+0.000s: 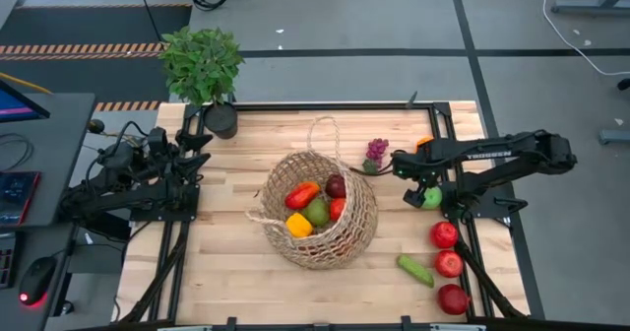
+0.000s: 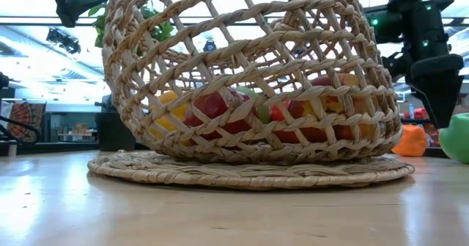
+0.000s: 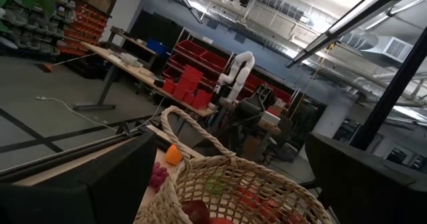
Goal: Build produce basket
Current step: Put the green apple into the brown basket
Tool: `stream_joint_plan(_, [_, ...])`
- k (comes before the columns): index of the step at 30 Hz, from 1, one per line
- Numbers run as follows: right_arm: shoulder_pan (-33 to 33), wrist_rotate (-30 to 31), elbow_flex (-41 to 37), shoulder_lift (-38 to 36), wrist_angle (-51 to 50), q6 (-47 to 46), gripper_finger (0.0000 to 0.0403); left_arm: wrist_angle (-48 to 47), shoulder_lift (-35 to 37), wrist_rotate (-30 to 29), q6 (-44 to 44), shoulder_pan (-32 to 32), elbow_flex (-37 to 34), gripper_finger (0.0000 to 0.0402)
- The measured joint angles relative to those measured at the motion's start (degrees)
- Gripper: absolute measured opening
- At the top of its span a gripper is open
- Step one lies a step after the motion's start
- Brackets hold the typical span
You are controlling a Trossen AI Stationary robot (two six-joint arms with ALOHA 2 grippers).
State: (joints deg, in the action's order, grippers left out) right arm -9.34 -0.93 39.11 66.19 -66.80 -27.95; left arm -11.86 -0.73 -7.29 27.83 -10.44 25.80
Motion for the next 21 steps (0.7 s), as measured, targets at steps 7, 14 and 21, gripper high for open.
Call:
stream_joint_plan(7, [0.0, 0.7, 6.6, 7.2, -7.6, 2.2, 0.0396, 0.0, 0.0, 0.0, 0.0, 0.0, 0.0, 0.039])
stream_joint_plan(14, [-1.2, -3.9, 10.5, 6.8, -17.4, -5.3, 0.0396, 0.0, 0.0, 0.0, 0.0, 0.0, 0.0, 0.039])
stream_joint_plan(21, [-4.6, -9.1, 9.8, 3.8, -17.4, -5.4, 0.0396, 0.0, 0.0, 0.0, 0.0, 0.0, 0.0, 0.039])
